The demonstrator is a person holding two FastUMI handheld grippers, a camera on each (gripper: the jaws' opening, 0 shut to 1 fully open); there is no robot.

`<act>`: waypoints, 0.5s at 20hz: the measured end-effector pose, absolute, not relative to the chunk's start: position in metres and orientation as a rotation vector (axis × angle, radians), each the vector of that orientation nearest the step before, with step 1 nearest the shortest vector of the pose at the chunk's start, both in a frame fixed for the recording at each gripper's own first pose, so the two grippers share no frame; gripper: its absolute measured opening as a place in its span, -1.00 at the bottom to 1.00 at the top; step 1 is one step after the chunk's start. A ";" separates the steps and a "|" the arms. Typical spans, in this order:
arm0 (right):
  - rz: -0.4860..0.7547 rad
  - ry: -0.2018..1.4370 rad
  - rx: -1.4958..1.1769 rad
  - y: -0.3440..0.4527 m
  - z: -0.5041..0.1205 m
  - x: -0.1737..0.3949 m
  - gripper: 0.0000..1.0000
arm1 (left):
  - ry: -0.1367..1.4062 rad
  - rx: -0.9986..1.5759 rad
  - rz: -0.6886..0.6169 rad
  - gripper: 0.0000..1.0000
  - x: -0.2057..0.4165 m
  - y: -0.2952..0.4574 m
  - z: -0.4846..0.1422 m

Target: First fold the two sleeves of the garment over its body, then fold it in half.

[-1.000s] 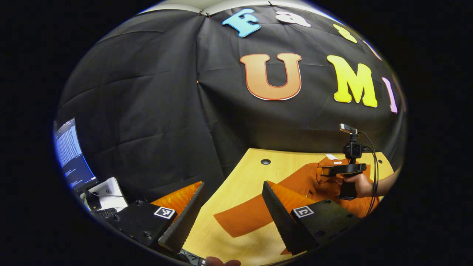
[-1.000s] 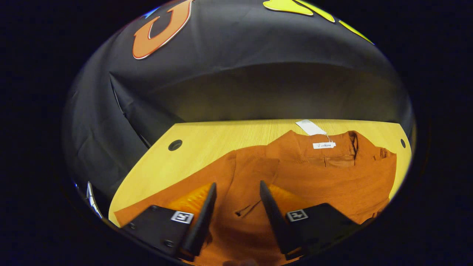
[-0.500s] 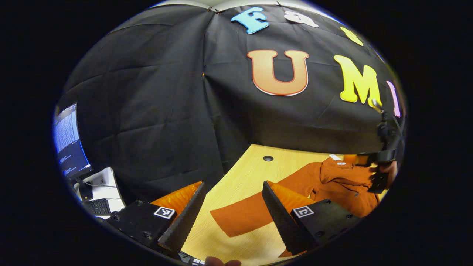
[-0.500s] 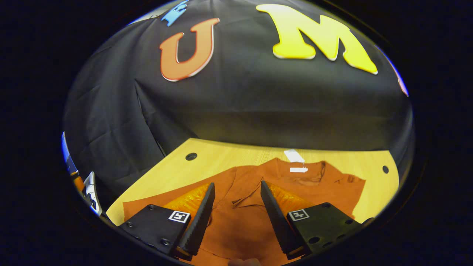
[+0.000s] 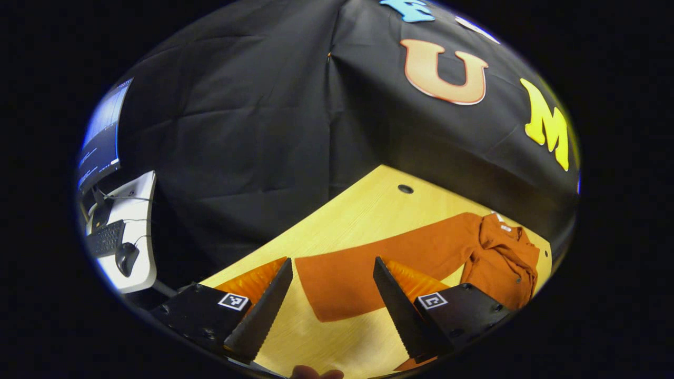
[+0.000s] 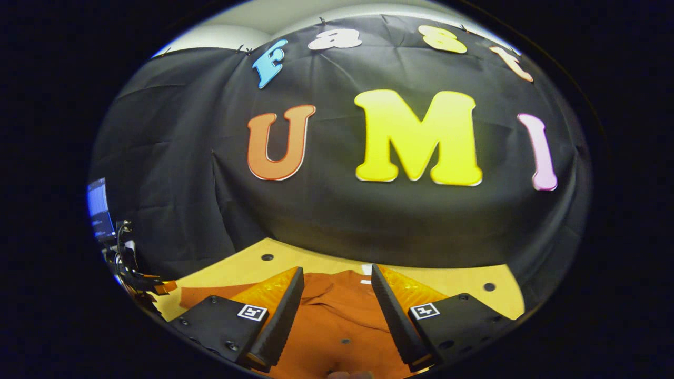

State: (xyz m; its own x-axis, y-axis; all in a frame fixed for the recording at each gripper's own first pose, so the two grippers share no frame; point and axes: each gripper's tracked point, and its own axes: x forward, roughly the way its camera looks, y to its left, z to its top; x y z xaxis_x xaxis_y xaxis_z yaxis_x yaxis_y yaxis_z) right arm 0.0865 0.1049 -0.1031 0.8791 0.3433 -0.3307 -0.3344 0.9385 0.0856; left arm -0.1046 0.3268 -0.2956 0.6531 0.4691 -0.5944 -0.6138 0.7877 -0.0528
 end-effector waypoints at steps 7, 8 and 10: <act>0.140 0.383 -0.012 -0.017 -0.105 0.049 0.66 | 0.736 -0.257 0.694 1.00 -0.114 0.337 -0.357; 0.118 0.386 -0.013 -0.029 -0.105 0.045 0.66 | 0.750 -0.262 0.691 1.00 -0.113 0.334 -0.361; 0.084 0.394 -0.017 -0.045 -0.106 0.039 0.65 | 0.746 -0.226 0.692 1.00 -0.107 0.336 -0.368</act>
State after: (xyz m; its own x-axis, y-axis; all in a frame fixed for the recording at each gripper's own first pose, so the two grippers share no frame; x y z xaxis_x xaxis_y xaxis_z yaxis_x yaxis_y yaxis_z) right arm 0.0392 -0.0445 -0.1058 0.9198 0.0787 -0.3843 -0.0852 0.9964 0.0002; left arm -0.1066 0.3358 -0.3684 0.5273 0.4964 -0.6896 -0.6503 0.7581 0.0484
